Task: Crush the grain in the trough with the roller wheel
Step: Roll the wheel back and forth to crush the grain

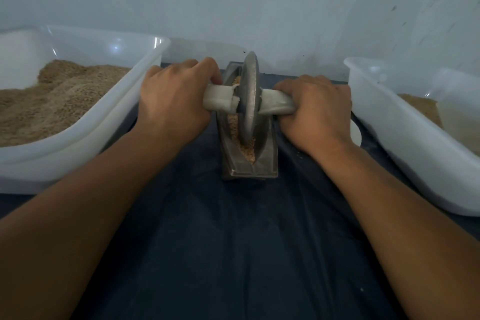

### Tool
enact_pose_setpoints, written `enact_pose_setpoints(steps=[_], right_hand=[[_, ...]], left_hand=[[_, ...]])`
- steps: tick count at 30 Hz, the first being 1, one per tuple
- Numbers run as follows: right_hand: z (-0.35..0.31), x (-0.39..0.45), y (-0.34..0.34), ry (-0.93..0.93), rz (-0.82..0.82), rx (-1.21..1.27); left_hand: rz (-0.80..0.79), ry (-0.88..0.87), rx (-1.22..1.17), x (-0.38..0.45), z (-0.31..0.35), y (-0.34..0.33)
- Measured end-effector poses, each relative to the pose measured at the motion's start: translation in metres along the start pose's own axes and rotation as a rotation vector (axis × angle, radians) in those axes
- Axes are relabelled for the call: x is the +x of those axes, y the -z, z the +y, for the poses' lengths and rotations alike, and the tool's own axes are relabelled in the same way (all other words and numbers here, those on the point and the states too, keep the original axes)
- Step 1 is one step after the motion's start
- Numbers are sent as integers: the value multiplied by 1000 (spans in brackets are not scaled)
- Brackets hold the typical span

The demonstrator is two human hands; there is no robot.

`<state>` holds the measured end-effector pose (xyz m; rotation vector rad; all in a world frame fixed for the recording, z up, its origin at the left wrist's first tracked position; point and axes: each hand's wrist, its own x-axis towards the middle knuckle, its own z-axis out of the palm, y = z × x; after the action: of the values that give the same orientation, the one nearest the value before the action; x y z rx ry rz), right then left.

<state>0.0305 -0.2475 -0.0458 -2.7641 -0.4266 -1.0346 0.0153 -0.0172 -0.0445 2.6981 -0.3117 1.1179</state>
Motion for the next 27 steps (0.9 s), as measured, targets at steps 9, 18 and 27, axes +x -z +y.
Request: enact_pose_setpoints(steps=[9, 18, 27], right_hand=[[8, 1, -10, 61, -30, -30], [17, 21, -33, 71, -76, -78], [22, 52, -45, 14, -237, -92]], left_hand=[[-74, -41, 157, 1, -4, -18], [-60, -53, 213, 23, -7, -39], [-34, -58, 236, 42, -18, -58]])
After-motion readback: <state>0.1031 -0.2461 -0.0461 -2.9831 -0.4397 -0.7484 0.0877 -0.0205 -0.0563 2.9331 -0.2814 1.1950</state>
